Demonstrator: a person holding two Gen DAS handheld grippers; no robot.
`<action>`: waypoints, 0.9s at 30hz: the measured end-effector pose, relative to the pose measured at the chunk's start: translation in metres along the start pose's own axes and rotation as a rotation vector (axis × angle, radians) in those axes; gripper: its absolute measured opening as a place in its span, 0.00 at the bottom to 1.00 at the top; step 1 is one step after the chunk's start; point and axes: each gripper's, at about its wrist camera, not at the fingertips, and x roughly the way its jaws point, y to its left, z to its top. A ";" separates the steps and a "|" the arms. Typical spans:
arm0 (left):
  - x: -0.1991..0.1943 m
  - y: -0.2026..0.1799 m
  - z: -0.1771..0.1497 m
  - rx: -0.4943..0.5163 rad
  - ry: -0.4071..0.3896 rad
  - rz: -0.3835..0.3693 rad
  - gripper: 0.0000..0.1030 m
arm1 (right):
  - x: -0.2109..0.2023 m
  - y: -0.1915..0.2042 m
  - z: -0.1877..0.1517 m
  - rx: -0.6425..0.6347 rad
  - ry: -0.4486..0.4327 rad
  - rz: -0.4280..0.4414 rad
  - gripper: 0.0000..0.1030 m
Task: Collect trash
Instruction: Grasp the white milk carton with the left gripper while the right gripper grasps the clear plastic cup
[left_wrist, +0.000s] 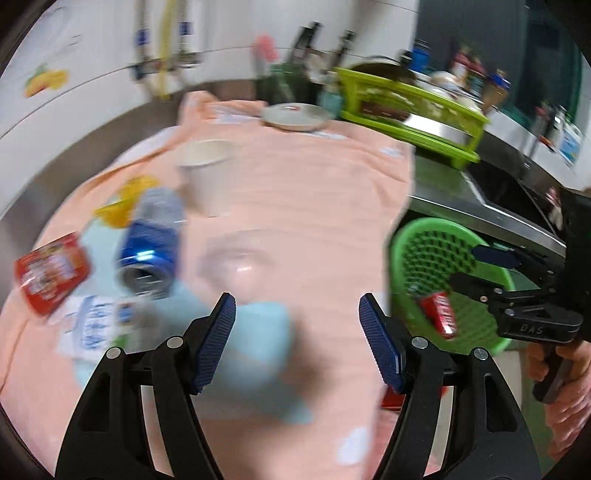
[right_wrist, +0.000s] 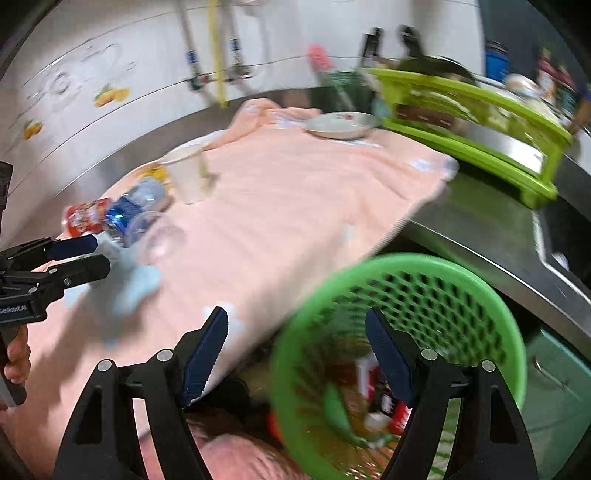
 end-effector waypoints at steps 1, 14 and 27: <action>-0.004 0.011 -0.001 -0.015 -0.004 0.020 0.69 | 0.005 0.011 0.005 -0.018 0.002 0.017 0.72; -0.038 0.112 -0.025 -0.245 0.006 0.152 0.73 | 0.064 0.106 0.054 -0.193 0.028 0.181 0.78; -0.031 0.159 -0.037 -0.664 0.021 0.195 0.82 | 0.139 0.126 0.076 -0.257 0.084 0.235 0.81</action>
